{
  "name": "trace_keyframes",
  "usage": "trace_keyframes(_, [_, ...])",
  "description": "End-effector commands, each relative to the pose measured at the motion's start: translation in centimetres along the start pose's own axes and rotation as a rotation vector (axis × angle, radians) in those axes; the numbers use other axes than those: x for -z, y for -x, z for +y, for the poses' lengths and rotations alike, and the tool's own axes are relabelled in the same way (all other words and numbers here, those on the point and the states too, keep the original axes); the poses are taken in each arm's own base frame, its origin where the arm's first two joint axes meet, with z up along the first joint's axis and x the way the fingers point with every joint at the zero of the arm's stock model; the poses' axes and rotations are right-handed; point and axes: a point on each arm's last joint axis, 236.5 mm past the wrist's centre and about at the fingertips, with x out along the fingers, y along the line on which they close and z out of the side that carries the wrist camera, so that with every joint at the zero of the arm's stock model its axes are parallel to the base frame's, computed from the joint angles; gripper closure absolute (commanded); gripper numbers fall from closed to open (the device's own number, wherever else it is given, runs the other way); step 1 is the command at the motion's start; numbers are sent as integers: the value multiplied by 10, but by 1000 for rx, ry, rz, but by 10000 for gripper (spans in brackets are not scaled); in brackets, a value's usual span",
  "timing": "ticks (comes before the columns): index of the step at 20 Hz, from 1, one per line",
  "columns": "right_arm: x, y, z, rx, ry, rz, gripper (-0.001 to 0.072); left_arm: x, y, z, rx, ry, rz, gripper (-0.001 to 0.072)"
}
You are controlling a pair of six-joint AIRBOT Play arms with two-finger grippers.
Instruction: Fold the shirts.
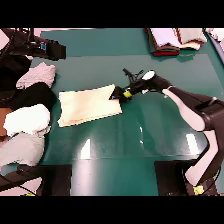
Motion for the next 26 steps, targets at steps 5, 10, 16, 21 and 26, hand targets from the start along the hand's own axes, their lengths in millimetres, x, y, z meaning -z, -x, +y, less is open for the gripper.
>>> trace_keyframes(5, [-55, -2, 56, -27, 171, -138, 697, 5, -2, -34, 76, -20, 20, 685])
trace_keyframes(10, [-79, 172, -7, 258, 226, -343, 698, 11, -2, -84, 155, -90, 24, 684])
trace_keyframes(16, [5, 433, -145, 619, -100, -712, 697, 10, -1, -98, 185, -73, 18, 684])
trace_keyframes(21, [126, 542, -228, 730, -471, -951, 697, 1, 0, -100, 195, -28, -17, 684])
trace_keyframes(26, [195, 514, -261, 697, -687, -959, 698, 0, 0, -100, 194, -26, -21, 684])
